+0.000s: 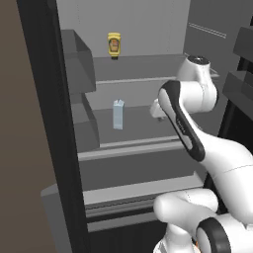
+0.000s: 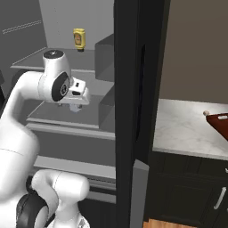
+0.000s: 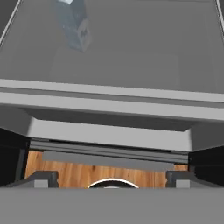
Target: Take out the milk from the fridge and place it on the tray on the counter. Then take the sugar cube near the tray and place it in the tray.
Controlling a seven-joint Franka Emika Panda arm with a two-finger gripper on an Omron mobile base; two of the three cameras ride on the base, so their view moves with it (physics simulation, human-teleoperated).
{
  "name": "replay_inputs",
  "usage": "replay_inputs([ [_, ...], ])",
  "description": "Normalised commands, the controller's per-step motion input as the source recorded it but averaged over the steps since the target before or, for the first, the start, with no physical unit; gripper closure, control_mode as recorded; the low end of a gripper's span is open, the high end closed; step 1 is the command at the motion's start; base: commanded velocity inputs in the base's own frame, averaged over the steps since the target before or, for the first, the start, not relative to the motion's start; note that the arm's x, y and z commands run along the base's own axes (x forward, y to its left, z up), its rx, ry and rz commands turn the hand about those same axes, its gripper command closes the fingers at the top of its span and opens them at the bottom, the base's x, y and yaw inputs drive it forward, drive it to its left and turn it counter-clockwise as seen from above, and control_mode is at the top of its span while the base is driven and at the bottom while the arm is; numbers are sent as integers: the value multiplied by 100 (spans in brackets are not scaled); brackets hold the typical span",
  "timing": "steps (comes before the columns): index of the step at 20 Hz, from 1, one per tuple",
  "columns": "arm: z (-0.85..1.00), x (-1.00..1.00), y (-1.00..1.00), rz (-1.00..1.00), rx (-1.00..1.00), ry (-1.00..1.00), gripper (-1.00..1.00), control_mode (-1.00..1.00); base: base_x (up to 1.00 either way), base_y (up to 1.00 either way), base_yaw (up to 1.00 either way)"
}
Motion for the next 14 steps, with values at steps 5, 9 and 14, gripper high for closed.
replay_inputs([
  [5, 0, 0, 9, 16, 7, -30, -100, -100, 0, 0, 0],
  [9, 0, 3, 9, 19, 10, -28, -100, -100, 0, 0, 0],
  [14, -6, 15, 34, 21, 11, -26, -100, -100, 0, 0, 0],
])
